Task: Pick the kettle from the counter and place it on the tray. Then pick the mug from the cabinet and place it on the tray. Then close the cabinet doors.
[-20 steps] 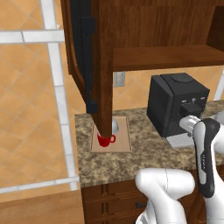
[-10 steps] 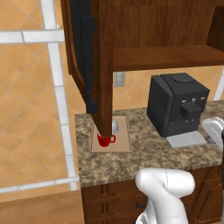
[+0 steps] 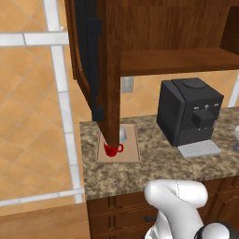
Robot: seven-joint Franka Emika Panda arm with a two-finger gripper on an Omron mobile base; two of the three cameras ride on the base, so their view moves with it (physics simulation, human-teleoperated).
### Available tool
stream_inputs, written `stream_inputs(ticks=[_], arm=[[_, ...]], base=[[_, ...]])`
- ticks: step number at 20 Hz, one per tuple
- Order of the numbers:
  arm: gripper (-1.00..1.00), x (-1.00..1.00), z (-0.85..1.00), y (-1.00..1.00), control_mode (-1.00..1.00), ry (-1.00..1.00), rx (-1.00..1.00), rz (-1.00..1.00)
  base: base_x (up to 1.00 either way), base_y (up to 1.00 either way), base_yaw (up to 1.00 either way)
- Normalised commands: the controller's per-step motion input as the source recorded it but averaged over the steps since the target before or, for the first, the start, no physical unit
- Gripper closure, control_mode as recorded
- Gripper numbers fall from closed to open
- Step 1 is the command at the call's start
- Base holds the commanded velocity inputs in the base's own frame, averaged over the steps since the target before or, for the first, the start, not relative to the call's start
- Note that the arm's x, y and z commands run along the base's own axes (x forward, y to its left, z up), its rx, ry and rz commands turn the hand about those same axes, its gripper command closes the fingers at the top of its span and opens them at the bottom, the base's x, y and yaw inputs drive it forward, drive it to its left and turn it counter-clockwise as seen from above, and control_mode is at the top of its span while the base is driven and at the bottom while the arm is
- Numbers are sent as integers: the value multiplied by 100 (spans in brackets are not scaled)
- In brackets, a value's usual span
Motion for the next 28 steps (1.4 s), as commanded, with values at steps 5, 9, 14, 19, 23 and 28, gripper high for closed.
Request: stream_inputs(ticks=[5, 9, 14, 19, 23, 28], arm=[[100, 0, 0, -49, -100, -1, 10, -2], [100, 0, 0, -42, -100, -2, 10, 0], [100, 0, 1, -30, -100, -11, 11, 0], [100, 0, 28, -33, -100, -17, 10, 0], [100, -11, 48, -43, -100, -13, 7, 0], [100, -26, 20, -72, -100, -3, 6, -2]], base=[[0, 0, 0], [0, 0, 0], [0, 0, 0], [0, 0, 0], [0, 0, 0], [0, 0, 0]])
